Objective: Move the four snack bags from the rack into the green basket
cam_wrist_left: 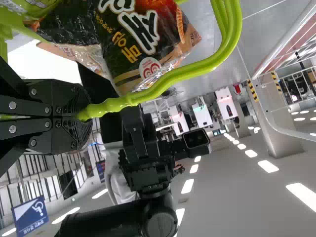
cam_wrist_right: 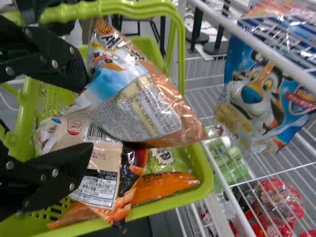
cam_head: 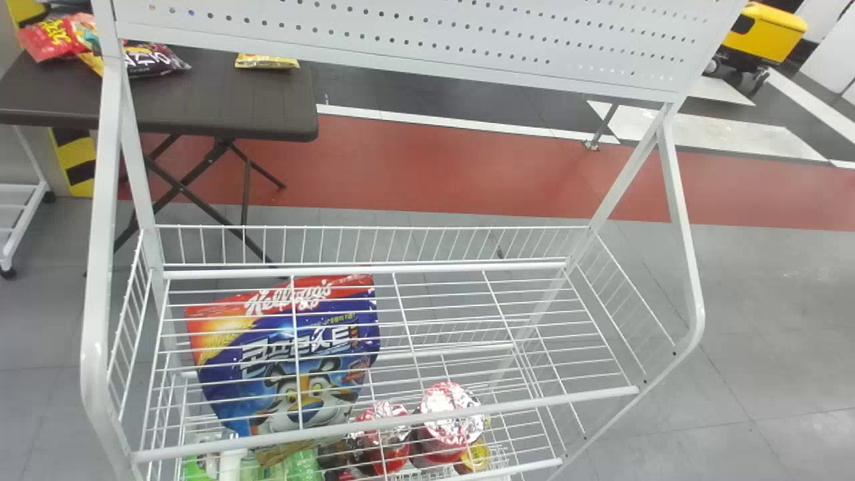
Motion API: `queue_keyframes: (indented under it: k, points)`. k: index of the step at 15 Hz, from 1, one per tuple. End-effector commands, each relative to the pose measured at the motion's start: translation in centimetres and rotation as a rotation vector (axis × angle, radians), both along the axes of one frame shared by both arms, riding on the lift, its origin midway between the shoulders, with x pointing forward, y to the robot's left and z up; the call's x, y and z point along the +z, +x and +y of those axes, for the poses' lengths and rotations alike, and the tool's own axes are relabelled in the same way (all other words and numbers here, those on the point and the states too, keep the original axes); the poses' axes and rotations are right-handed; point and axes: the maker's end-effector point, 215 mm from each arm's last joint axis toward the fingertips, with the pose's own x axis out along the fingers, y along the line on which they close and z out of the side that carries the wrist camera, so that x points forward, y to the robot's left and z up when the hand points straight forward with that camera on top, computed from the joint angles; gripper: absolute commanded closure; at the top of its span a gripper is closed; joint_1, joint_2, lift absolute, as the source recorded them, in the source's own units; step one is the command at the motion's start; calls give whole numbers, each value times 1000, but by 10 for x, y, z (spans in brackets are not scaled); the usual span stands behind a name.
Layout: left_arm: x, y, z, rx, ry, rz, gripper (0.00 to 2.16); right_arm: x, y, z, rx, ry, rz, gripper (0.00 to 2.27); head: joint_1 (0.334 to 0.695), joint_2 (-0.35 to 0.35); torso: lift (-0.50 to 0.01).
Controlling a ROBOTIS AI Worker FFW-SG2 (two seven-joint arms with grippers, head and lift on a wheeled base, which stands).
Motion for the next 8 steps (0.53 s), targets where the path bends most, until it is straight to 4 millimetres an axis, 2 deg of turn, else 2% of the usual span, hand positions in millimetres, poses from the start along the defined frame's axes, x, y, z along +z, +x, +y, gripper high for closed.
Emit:
queue_keyframes:
  k: [1,3,5,7,8]
  points:
    - [-1,-1,0,-3,3,1,1507,19,8,1,-14,34,-45,60,695,-350,0]
    - [0,0,0,-3,3,-1,1507,47,21,-3,-38,70,-118,60,695,-350,0]
    - [0,0,-1,-4,0,0,1507,74,33,-13,-60,36,-199,63,695,-350,0]
    - [0,-1,-2,-5,-1,-2,1507,88,41,-23,-63,-13,-245,63,695,-350,0]
    - [0,-1,-3,-8,-1,-2,1507,93,54,-31,-68,-54,-304,63,695,-350,0]
